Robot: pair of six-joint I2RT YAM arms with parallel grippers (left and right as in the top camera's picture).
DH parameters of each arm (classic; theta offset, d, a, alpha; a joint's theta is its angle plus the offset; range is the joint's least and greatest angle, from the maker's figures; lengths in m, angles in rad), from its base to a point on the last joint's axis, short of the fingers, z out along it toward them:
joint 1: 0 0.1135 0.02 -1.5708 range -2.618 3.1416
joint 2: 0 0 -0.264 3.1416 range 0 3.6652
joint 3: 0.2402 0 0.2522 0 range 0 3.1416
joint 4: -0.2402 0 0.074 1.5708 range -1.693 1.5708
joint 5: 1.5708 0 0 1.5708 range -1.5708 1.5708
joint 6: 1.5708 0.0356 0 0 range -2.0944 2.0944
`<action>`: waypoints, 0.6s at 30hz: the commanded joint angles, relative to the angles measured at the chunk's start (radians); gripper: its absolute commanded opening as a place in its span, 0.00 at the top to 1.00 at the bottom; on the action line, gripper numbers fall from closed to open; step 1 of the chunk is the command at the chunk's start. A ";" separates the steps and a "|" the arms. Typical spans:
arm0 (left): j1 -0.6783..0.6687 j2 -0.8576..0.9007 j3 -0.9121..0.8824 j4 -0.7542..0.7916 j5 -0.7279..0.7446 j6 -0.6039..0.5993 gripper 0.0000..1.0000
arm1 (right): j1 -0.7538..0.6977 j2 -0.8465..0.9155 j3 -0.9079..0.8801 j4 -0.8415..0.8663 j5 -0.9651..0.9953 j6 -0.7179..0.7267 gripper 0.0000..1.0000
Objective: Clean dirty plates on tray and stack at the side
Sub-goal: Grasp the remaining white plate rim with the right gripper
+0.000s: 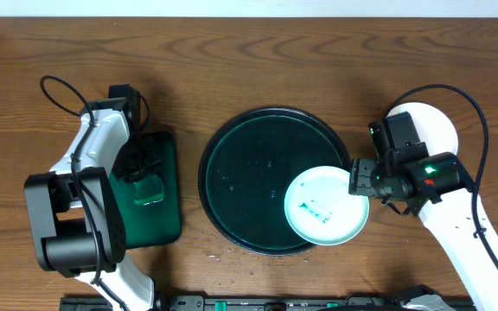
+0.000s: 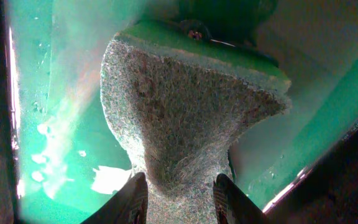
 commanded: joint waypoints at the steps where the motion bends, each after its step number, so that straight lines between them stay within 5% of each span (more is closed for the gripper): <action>1: 0.000 0.008 0.006 0.002 -0.012 0.002 0.64 | 0.013 0.001 0.010 -0.003 -0.001 -0.011 0.30; 18: 0.000 0.020 -0.005 0.015 -0.012 -0.006 0.67 | 0.013 0.001 0.010 -0.016 -0.002 -0.011 0.30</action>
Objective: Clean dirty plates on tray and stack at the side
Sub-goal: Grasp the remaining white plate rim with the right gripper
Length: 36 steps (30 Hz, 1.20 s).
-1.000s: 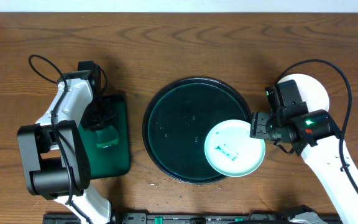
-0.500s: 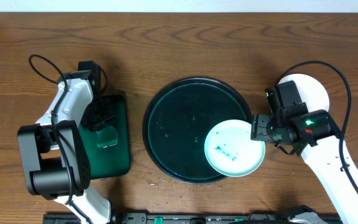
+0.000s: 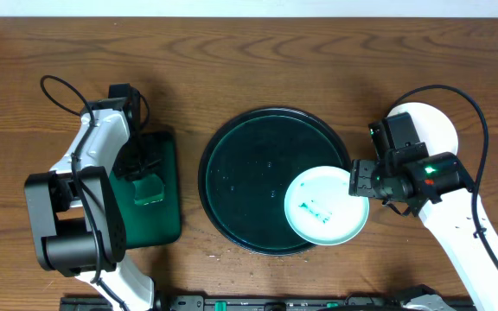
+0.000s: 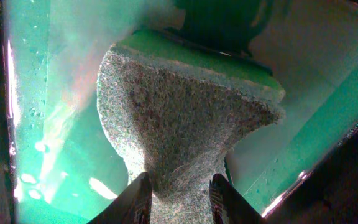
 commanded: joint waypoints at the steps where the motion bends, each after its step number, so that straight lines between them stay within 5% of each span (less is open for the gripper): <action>1: 0.000 0.016 -0.007 0.000 -0.012 -0.006 0.67 | 0.013 0.001 0.010 -0.007 -0.001 -0.011 0.30; 27: 0.020 0.060 -0.028 0.007 -0.014 -0.020 0.70 | 0.013 0.001 0.010 -0.052 -0.027 -0.011 0.30; 32: 0.020 0.093 -0.028 0.007 -0.003 -0.021 0.91 | 0.013 0.001 0.010 -0.052 -0.027 -0.011 0.29; 36: 0.019 0.090 -0.027 0.007 -0.003 -0.020 0.93 | 0.013 0.001 0.010 -0.051 -0.027 -0.010 0.30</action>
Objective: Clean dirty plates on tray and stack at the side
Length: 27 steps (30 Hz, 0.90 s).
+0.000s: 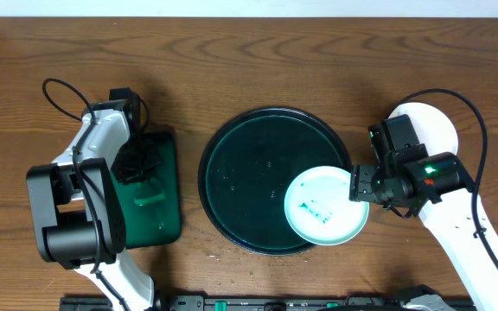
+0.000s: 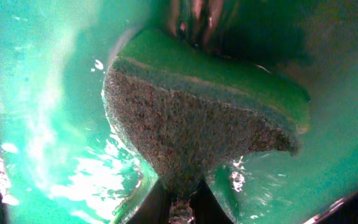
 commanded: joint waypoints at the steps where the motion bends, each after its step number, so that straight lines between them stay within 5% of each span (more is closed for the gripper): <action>1: 0.005 0.043 -0.016 -0.004 -0.002 -0.005 0.93 | 0.013 0.001 0.010 0.000 -0.004 -0.010 0.31; 4: 0.005 0.028 -0.016 -0.004 -0.002 -0.005 0.93 | 0.013 0.001 0.010 0.006 -0.004 -0.010 0.34; 6: 0.005 0.004 -0.014 -0.004 -0.002 -0.005 0.93 | 0.013 0.001 0.010 0.016 -0.003 -0.011 0.44; 8: 0.005 -0.030 -0.010 -0.004 -0.002 -0.005 0.93 | 0.013 0.001 0.010 0.035 -0.015 -0.015 0.36; 15: 0.005 -0.204 -0.009 -0.020 -0.001 -0.023 0.93 | 0.013 0.072 0.003 -0.037 -0.042 0.055 0.34; 22: 0.005 -0.288 -0.009 -0.023 -0.001 -0.026 0.93 | 0.013 0.187 -0.021 -0.072 -0.034 0.208 0.51; 27: 0.005 -0.286 -0.009 -0.022 -0.001 -0.043 0.93 | 0.013 0.245 -0.023 -0.072 -0.030 0.243 0.46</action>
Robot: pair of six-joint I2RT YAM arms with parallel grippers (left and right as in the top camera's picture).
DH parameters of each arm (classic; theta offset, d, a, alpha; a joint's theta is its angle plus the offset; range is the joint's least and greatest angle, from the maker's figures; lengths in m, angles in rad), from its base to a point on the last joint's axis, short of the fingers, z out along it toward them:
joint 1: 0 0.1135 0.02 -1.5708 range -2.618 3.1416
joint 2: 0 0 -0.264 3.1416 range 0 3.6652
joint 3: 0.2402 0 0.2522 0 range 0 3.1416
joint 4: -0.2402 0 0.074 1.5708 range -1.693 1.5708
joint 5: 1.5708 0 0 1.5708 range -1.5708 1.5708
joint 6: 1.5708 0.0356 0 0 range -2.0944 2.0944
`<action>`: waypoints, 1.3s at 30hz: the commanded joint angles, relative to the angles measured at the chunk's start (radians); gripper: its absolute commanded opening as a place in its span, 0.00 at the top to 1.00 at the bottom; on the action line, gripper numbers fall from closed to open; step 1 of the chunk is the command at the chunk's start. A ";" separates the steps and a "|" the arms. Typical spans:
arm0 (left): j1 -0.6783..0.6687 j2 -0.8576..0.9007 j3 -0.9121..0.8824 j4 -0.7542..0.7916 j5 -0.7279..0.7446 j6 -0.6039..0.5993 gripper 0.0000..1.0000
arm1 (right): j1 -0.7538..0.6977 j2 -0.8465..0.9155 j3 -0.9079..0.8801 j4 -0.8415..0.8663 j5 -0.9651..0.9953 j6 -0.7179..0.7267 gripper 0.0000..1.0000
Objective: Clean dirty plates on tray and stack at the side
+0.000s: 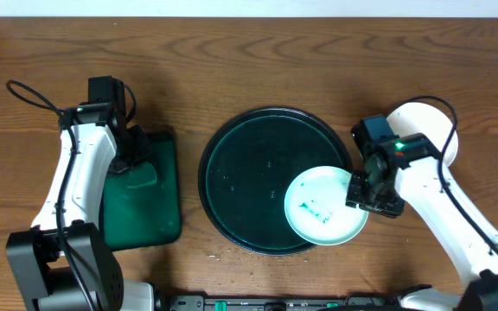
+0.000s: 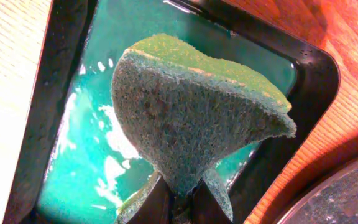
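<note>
A white plate [image 1: 325,206] smeared with green lies on the lower right of the round dark tray [image 1: 232,173]. My right gripper [image 1: 359,188] sits at the plate's right rim and looks shut on it, though the wrist hides the jaws. My left gripper [image 2: 179,208] is shut on a green sponge [image 2: 197,118], squeezed to a narrow neck between the fingers. The sponge hangs above the black basin [image 2: 309,81] of green liquid. In the overhead view the left gripper [image 1: 135,160] is over the basin's [image 1: 167,220] top end.
A stack of clean white plates [image 1: 422,121] rests on the table at the right, partly under the right arm. A few crumbs lie on the wood below the tray. The left arm's cable loops off to the far left.
The left gripper with the sponge has risen from the green liquid and now hangs above the basin. The left arm has stretched out. The right arm's wrist has turned; the plate stays put.
At first the left fingers stood apart on either side of the sponge inside the basin. Then they were pinched tight on it down in the liquid. Now the sponge hangs above the basin. The right gripper stayed at the dirty plate's rim throughout.
</note>
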 commanded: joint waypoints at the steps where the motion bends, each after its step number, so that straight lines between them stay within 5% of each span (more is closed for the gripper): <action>1: 0.005 -0.004 -0.007 -0.005 -0.004 -0.021 0.93 | 0.013 0.040 -0.012 -0.002 0.003 0.068 0.47; 5: 0.005 -0.004 -0.007 -0.005 -0.005 -0.026 0.93 | 0.013 0.071 -0.041 0.024 0.003 0.081 0.55; 9: 0.005 -0.004 -0.007 -0.005 0.004 -0.029 0.93 | 0.013 0.085 -0.104 0.073 0.003 0.097 0.76; 14: 0.005 -0.004 -0.007 -0.001 0.025 -0.028 0.93 | 0.013 0.085 -0.158 0.130 0.002 0.107 0.69; 19: 0.005 -0.004 -0.007 -0.002 0.030 -0.028 0.93 | 0.013 0.085 -0.159 0.173 0.003 0.106 0.99; 30: 0.005 -0.004 -0.007 -0.002 0.041 -0.027 0.93 | 0.136 0.085 -0.152 0.399 -0.076 -0.076 0.99; 39: -0.022 -0.004 -0.007 -0.002 0.101 0.022 0.93 | 0.203 0.110 -0.153 0.537 -0.076 0.007 0.99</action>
